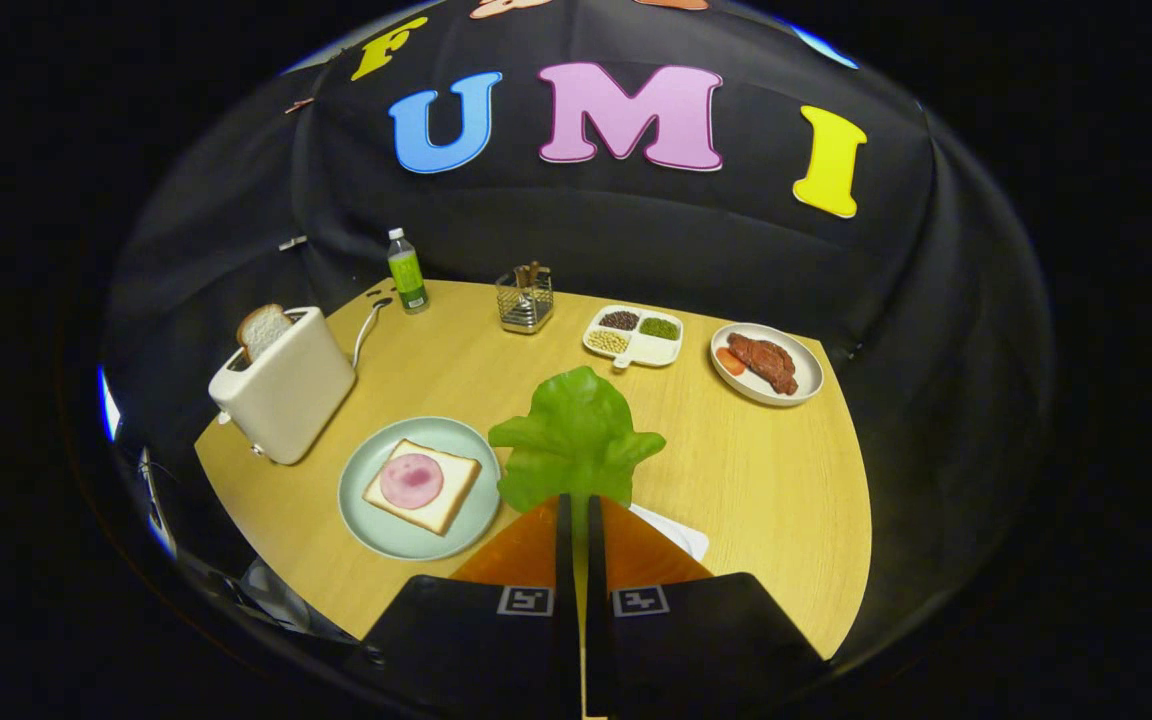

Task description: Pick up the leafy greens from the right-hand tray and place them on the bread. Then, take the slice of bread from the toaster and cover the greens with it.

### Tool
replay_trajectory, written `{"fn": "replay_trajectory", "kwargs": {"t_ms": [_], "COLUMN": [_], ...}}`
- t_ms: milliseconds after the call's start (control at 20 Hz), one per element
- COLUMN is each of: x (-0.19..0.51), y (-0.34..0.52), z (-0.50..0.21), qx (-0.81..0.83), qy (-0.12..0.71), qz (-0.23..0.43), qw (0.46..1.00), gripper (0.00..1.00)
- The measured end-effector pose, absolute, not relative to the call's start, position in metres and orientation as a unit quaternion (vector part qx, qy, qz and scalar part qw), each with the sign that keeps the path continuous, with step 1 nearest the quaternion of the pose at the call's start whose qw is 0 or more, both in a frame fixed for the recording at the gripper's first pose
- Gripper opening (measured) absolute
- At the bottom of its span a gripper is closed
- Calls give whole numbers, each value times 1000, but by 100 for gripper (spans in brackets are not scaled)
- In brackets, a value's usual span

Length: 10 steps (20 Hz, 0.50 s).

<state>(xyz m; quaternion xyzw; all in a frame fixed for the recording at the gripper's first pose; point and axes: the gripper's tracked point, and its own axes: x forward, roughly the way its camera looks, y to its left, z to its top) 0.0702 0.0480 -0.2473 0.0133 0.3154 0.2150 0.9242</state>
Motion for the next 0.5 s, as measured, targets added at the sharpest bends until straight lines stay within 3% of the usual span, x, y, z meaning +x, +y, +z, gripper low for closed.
{"fn": "replay_trajectory", "kwargs": {"t_ms": [500], "x": [50], "y": [174], "z": [-216], "qx": [28], "qy": [301], "qz": [284], "qw": [910], "gripper": [7]}}
